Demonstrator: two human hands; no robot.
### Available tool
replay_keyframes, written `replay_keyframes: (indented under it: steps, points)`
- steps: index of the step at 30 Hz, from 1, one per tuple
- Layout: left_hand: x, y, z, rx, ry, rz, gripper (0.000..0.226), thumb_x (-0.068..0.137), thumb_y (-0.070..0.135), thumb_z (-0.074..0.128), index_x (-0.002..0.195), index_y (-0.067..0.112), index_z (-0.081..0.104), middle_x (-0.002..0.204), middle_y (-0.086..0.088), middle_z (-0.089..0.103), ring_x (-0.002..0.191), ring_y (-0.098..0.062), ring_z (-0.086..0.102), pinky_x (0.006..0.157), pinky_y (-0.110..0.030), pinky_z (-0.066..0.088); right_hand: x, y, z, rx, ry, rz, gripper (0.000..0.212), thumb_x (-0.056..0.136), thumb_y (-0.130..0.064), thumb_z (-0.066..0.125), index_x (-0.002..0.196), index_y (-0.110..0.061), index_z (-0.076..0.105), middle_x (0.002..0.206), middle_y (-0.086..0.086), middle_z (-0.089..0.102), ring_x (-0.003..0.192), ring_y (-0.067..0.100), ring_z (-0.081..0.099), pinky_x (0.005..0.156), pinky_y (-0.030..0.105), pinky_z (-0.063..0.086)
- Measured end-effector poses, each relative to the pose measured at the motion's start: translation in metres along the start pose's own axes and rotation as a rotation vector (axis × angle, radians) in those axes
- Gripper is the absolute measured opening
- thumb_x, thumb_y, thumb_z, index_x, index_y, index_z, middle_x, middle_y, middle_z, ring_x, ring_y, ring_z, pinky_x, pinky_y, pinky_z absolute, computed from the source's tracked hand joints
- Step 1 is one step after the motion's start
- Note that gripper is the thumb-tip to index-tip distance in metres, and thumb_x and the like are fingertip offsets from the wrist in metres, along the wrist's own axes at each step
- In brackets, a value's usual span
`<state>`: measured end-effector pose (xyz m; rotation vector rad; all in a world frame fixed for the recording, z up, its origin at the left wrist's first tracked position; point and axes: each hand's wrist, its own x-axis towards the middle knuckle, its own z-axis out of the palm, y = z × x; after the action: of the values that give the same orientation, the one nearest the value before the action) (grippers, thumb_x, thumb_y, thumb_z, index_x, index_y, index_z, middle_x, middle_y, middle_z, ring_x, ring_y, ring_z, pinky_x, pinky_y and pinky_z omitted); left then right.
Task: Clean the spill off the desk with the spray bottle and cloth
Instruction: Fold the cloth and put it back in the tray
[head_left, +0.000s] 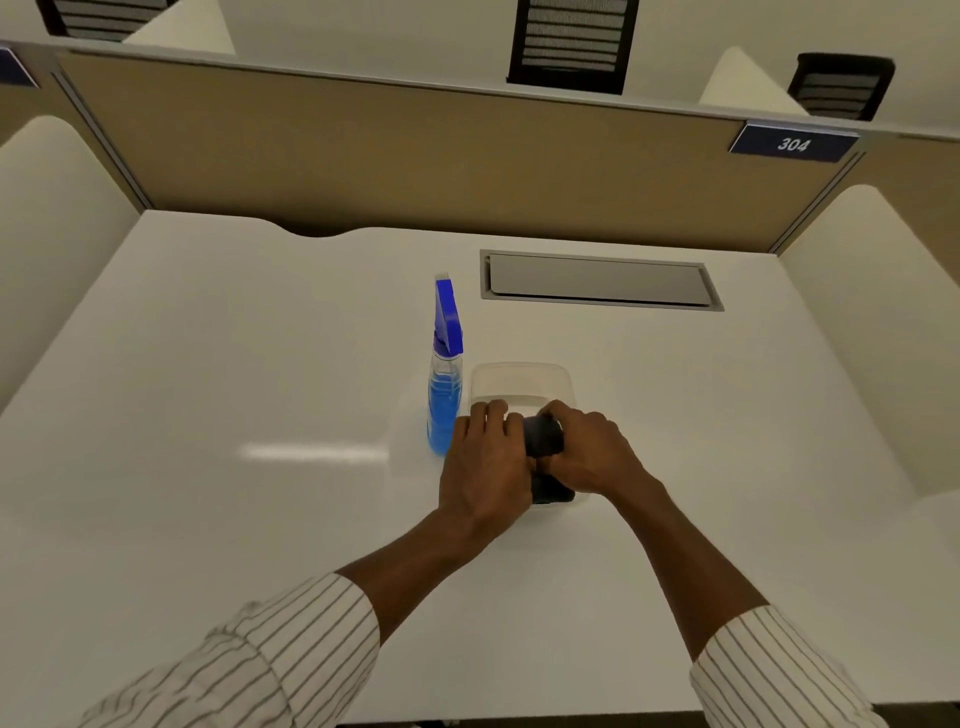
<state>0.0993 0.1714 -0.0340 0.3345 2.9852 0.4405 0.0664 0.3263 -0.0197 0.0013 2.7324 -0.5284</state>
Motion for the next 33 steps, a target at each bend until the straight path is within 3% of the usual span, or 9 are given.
replay_keyframes:
  steps: [5, 8, 10, 12, 16, 18, 23, 29, 33]
  points:
    - [-0.009, 0.007, 0.007, -0.020, -0.089, 0.059, 0.064, 0.093, 0.028, 0.079, 0.146, 0.007, 0.052, 0.146, -0.013, 0.055, 0.135, -0.028, 0.052, 0.112, -0.038, 0.048, 0.003, -0.007, 0.004, -0.233, -0.039, -0.062, 0.049, 0.089, -0.035, 0.069, 0.130, -0.014, 0.053, 0.118, 0.013, 0.068, 0.100, 0.033, 0.068, 0.082, 0.039, 0.055]
    - [-0.008, 0.009, 0.006, -0.030, -0.148, 0.068, 0.066, 0.096, 0.024, 0.077, 0.151, 0.008, 0.046, 0.151, -0.012, 0.050, 0.139, -0.025, 0.049, 0.112, -0.036, 0.050, 0.003, -0.013, 0.011, -0.397, -0.033, -0.084, 0.076, 0.096, -0.029, 0.065, 0.154, 0.001, 0.028, 0.139, 0.023, 0.051, 0.110, 0.039, 0.066, 0.088, 0.042, 0.054]
    - [-0.006, 0.009, 0.004, -0.047, -0.169, 0.071, 0.069, 0.096, 0.023, 0.077, 0.154, 0.008, 0.043, 0.152, -0.012, 0.051, 0.139, -0.025, 0.049, 0.114, -0.036, 0.048, 0.000, -0.017, 0.013, -0.470, -0.003, -0.111, 0.083, 0.097, -0.024, 0.065, 0.158, 0.003, 0.017, 0.147, 0.025, 0.044, 0.108, 0.039, 0.067, 0.086, 0.044, 0.056]
    - [-0.004, 0.008, 0.003, -0.070, -0.171, 0.075, 0.072, 0.096, 0.024, 0.078, 0.156, 0.008, 0.041, 0.153, -0.012, 0.051, 0.139, -0.025, 0.049, 0.115, -0.036, 0.047, -0.005, -0.018, 0.015, -0.529, 0.077, -0.164, 0.081, 0.095, -0.024, 0.068, 0.157, 0.002, 0.024, 0.145, 0.024, 0.047, 0.107, 0.037, 0.068, 0.081, 0.042, 0.057]
    - [-0.002, 0.004, 0.004, -0.095, -0.195, 0.088, 0.073, 0.100, 0.028, 0.074, 0.159, 0.010, 0.035, 0.159, -0.012, 0.045, 0.143, -0.025, 0.046, 0.119, -0.035, 0.042, -0.013, -0.010, 0.011, -0.517, 0.196, -0.277, 0.064, 0.072, -0.021, 0.090, 0.129, -0.008, 0.064, 0.120, 0.015, 0.066, 0.103, 0.030, 0.066, 0.066, 0.037, 0.059]
    - [-0.002, 0.002, 0.003, -0.107, -0.219, 0.073, 0.073, 0.102, 0.029, 0.070, 0.161, 0.012, 0.030, 0.163, -0.011, 0.041, 0.147, -0.024, 0.043, 0.122, -0.035, 0.037, -0.013, -0.003, 0.012, -0.411, 0.169, -0.316, 0.058, 0.073, -0.016, 0.087, 0.126, -0.013, 0.066, 0.119, 0.011, 0.064, 0.104, 0.029, 0.063, 0.065, 0.039, 0.061]
    - [-0.003, -0.001, 0.002, -0.178, -0.351, 0.007, 0.072, 0.107, 0.024, 0.062, 0.165, 0.012, 0.019, 0.171, -0.011, 0.029, 0.156, -0.024, 0.033, 0.127, -0.033, 0.022, -0.009, 0.007, 0.014, -0.430, 0.139, -0.273, 0.034, 0.082, -0.017, 0.079, 0.113, -0.010, 0.067, 0.116, 0.010, 0.059, 0.098, 0.026, 0.061, 0.070, 0.035, 0.056]
    - [0.009, 0.001, 0.000, -0.157, -0.449, -0.053, 0.066, 0.106, 0.030, 0.065, 0.160, 0.012, 0.032, 0.164, -0.011, 0.043, 0.149, -0.025, 0.044, 0.126, -0.036, 0.027, -0.005, 0.008, 0.024, -0.468, 0.069, -0.214, 0.035, 0.067, -0.014, 0.093, 0.093, -0.006, 0.071, 0.104, 0.015, 0.064, 0.081, 0.026, 0.065, 0.060, 0.035, 0.058]
    - [0.014, 0.007, -0.010, -0.129, -0.497, -0.051, 0.068, 0.105, 0.026, 0.067, 0.161, 0.013, 0.031, 0.165, -0.011, 0.042, 0.150, -0.027, 0.043, 0.127, -0.037, 0.027, -0.002, 0.013, 0.017, -0.367, 0.093, -0.232, 0.034, 0.085, -0.021, 0.078, 0.114, -0.009, 0.066, 0.116, 0.010, 0.061, 0.088, 0.022, 0.060, 0.069, 0.030, 0.050]
